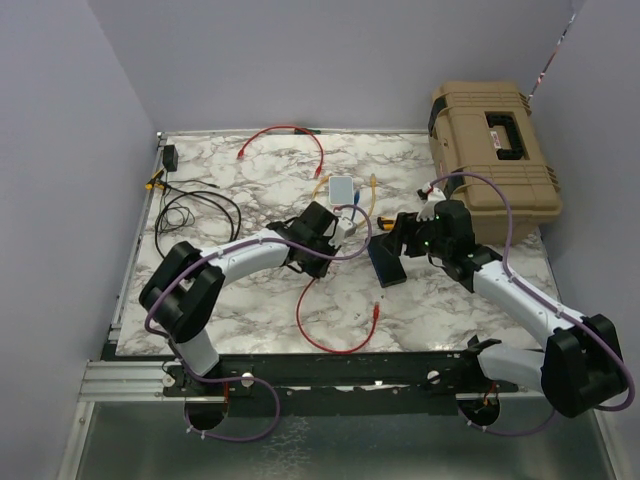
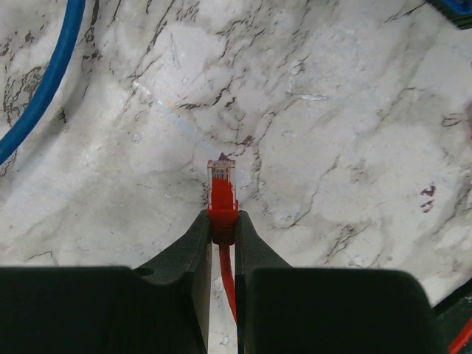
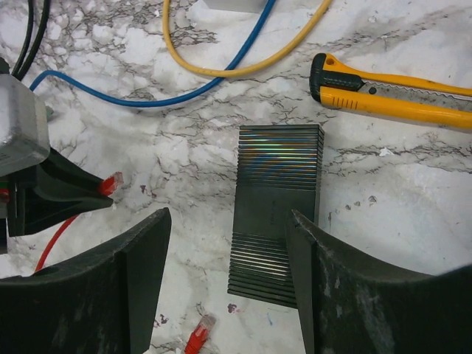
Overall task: Insert the plug into the switch port
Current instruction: Pick up the connector from the center of the board.
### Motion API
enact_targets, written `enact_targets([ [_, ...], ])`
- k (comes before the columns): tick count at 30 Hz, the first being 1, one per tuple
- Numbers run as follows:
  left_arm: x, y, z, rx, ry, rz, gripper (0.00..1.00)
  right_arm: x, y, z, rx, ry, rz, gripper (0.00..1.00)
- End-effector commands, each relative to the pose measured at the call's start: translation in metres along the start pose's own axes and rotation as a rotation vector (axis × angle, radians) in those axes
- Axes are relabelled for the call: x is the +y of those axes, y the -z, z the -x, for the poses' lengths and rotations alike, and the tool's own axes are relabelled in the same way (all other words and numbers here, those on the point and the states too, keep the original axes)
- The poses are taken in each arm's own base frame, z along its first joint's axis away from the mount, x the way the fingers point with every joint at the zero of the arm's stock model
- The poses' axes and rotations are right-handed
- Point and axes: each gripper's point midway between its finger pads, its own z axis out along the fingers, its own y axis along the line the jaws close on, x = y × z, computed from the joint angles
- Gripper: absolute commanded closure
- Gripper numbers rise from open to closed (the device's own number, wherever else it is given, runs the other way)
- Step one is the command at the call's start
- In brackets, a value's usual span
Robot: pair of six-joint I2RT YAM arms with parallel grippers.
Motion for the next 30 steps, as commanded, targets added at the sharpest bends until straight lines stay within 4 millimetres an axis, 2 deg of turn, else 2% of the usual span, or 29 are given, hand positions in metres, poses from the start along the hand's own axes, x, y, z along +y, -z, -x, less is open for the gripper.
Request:
enact_targets([
  [1, 0.028, -0.002, -0.008, 0.063, -0.027, 0.16, 1.0, -0.007, -0.001, 0.006, -0.04, -0.005, -0.04, 0.33],
  [3, 0.038, -0.001, -0.011, 0.075, -0.028, 0.21, 1.0, -0.009, -0.001, 0.002, -0.032, -0.007, -0.047, 0.33],
  [5, 0.045, -0.002, -0.017, 0.102, -0.036, 0.248, 1.0, -0.008, -0.004, 0.007, -0.055, -0.005, -0.037, 0.33],
  [10, 0.065, -0.003, -0.036, 0.18, -0.04, 0.359, 0.89, -0.014, -0.015, -0.005, -0.008, -0.021, -0.055, 0.33],
  [12, 0.067, 0.0, -0.033, 0.169, -0.036, 0.376, 0.79, -0.016, -0.019, -0.01, 0.014, -0.028, -0.059, 0.33],
  [15, 0.066, 0.009, -0.022, 0.124, -0.016, 0.388, 0.55, -0.017, -0.025, -0.015, 0.021, -0.041, -0.053, 0.33],
  [16, 0.065, 0.013, -0.017, 0.105, -0.007, 0.389, 0.51, -0.018, -0.026, -0.017, 0.028, -0.048, -0.055, 0.33],
  [18, 0.062, 0.021, -0.006, 0.061, 0.023, 0.39, 0.48, -0.016, -0.029, -0.018, 0.043, -0.063, -0.048, 0.33],
  [20, 0.056, 0.03, 0.006, 0.01, 0.065, 0.388, 0.44, -0.015, -0.031, -0.019, 0.043, -0.081, -0.041, 0.33],
  [23, 0.036, 0.04, 0.024, -0.075, 0.128, 0.375, 0.4, -0.022, -0.031, -0.02, 0.033, -0.105, -0.083, 0.33],
  [25, 0.016, 0.039, 0.033, -0.119, 0.173, 0.359, 0.37, -0.029, -0.032, -0.022, 0.024, -0.12, -0.123, 0.33],
  [30, -0.038, 0.029, 0.047, -0.231, 0.25, 0.32, 0.36, -0.037, -0.028, -0.022, 0.004, -0.152, -0.176, 0.32],
])
